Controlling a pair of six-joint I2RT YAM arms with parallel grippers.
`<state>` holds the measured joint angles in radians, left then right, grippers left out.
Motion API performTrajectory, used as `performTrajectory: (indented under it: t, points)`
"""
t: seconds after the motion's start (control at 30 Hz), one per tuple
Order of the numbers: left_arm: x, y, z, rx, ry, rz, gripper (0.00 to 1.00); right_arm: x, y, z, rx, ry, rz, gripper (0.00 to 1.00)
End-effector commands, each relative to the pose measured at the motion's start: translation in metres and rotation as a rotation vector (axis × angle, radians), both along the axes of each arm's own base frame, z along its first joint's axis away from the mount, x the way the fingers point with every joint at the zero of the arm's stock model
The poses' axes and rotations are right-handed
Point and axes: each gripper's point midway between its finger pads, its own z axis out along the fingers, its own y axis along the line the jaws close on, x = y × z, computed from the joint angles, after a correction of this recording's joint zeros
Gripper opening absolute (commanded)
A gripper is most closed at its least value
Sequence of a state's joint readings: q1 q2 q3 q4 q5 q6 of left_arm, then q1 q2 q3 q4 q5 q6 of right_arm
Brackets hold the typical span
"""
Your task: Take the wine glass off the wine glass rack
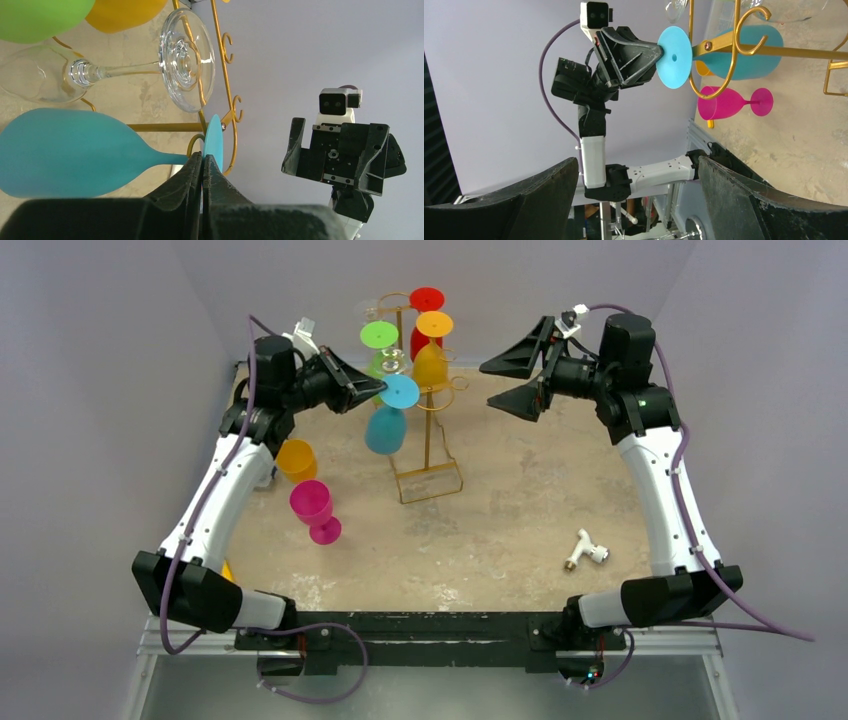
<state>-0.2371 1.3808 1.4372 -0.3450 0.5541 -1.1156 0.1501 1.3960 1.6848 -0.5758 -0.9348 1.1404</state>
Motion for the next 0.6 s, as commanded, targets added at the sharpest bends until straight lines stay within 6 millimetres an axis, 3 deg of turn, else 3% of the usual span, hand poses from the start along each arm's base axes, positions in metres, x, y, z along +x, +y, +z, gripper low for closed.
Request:
performTrajectory:
  t: [0.0, 0.57]
  points:
    - [-0.0066, 0.0016, 0.0301, -0.031, -0.023, 0.022, 0.0, -0.0111, -0.0005, 0.0187, 0.007, -0.075, 0.027, 0.88]
    - [-0.0121, 0.004, 0.0379, -0.128, 0.084, 0.076, 0.0, -0.0127, -0.0001, 0.0182, 0.009, -0.075, 0.04, 0.88]
